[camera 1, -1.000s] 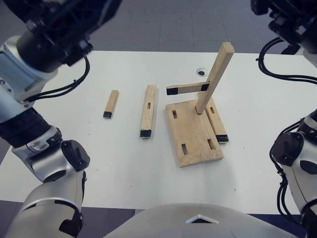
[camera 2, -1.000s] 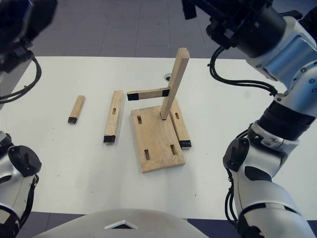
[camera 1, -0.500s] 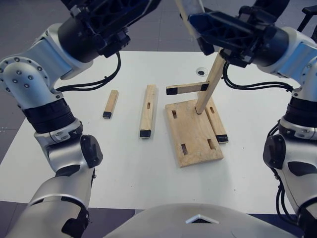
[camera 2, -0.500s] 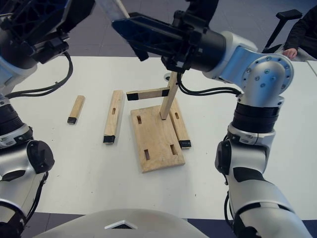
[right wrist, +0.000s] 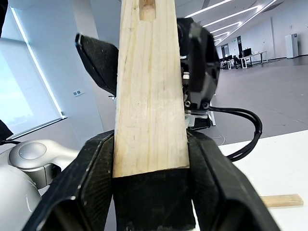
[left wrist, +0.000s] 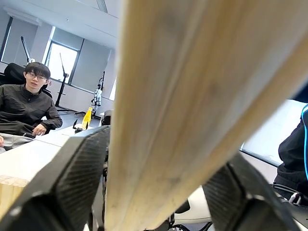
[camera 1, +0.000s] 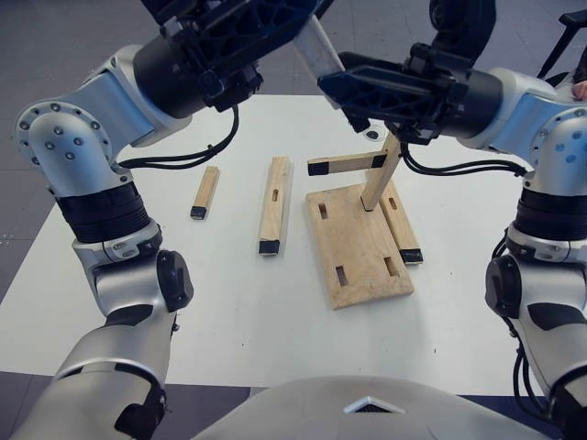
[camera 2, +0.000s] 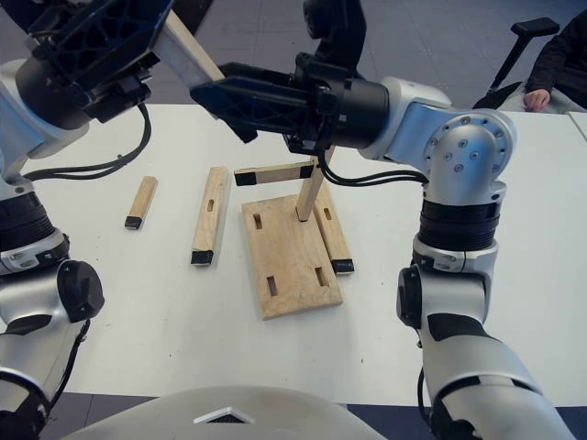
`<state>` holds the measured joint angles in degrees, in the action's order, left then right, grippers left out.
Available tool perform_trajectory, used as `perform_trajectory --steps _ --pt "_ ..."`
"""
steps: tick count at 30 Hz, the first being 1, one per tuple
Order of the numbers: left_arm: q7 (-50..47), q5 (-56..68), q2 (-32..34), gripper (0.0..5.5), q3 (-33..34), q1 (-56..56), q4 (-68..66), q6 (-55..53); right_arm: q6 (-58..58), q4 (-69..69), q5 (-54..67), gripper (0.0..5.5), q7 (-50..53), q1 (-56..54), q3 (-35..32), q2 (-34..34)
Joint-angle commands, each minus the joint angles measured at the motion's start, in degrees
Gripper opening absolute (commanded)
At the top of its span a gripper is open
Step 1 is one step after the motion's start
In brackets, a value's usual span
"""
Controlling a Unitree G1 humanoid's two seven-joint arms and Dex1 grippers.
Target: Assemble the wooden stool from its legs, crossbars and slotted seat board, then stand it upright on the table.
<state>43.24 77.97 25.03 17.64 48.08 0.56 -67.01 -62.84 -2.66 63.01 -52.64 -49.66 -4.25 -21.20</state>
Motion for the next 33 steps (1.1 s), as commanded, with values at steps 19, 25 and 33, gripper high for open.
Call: perform_trajectory --steps 19,25,33 --pt "0.09 -2.33 2.53 2.35 -1.93 -2.82 3.04 0.85 1.21 1.36 -4.10 2.02 -5.69 -2.35 0.67 -5.90" --pt "0.02 -2.40 2.80 2.33 -2.59 -3.38 3.81 0.98 2.77 2.05 -6.65 2.02 -7.37 -3.20 1.67 -7.28" --pt "-0.24 -2.18 3.02 2.21 -3.03 -3.69 3.88 1.47 3.28 3.17 -9.55 3.02 -6.67 -3.37 2.00 -7.25"
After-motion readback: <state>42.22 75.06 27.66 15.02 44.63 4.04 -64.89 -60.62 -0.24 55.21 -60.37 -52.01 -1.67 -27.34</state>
